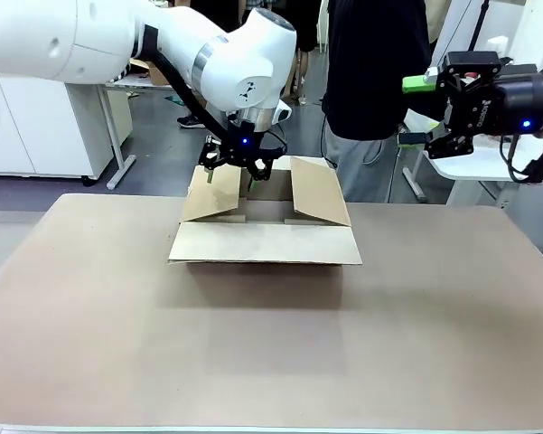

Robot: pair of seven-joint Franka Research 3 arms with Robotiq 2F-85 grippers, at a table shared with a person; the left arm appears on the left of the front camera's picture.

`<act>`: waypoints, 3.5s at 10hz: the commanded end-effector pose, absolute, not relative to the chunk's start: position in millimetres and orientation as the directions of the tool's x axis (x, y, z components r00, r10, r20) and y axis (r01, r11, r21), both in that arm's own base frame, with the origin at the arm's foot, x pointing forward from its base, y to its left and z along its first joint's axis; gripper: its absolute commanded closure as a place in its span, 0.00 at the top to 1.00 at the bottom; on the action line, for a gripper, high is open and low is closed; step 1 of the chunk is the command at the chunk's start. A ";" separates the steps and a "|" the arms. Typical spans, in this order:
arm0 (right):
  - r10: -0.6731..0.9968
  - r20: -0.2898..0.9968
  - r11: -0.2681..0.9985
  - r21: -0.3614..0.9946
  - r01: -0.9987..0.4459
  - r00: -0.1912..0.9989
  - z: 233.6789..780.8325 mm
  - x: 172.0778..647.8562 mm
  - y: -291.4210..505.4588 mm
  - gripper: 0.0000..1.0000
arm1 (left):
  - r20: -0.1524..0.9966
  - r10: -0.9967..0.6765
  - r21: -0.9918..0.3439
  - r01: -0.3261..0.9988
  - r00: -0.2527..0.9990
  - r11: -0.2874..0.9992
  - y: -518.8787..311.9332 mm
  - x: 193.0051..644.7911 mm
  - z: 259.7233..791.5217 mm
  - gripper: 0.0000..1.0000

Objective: Pack the gift set into the box.
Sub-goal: Place both hands on the side flaps of the Package Box and spread them outward.

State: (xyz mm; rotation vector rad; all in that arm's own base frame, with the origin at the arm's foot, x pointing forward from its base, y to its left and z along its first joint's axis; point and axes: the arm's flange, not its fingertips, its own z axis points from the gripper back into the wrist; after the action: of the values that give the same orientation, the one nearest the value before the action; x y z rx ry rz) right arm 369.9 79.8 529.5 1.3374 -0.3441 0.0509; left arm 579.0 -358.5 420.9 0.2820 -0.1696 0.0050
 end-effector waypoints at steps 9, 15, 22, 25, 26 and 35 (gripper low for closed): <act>-0.163 0.300 0.223 0.939 -0.261 0.940 530.2 372.9 81.9 1.00 | 0.248 0.053 0.379 -0.147 0.967 0.914 -320.2 574.3 455.7 1.00; -0.163 0.300 0.223 0.939 -0.261 0.940 530.2 372.9 81.9 1.00 | 0.199 0.131 0.205 -0.172 0.971 0.964 -246.2 567.2 488.8 1.00; -0.163 0.300 0.223 0.939 -0.261 0.940 530.2 372.9 81.9 1.00 | 0.128 0.202 -0.038 -0.199 0.971 0.979 -154.1 555.0 476.4 1.00; -0.163 0.300 0.223 0.939 -0.261 0.940 530.2 372.9 81.9 1.00 | 0.057 0.110 -0.240 -0.094 0.992 0.966 -108.3 548.6 455.2 1.00; -0.163 0.300 0.223 0.939 -0.261 0.940 530.2 372.9 81.9 1.00 | 0.045 0.086 -0.311 -0.068 0.995 0.948 -93.5 547.8 448.5 1.00; -0.163 0.300 0.223 0.939 -0.261 0.940 530.2 372.9 81.9 1.00 | 0.052 0.029 -0.464 -0.002 0.998 0.886 -63.6 552.6 435.7 1.00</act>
State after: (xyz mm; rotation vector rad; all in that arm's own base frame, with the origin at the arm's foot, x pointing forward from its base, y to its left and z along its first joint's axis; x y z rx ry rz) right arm 370.0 79.0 529.7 1.3373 -0.3455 0.0505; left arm 552.7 -62.2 435.3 -0.5059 -0.0536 0.0028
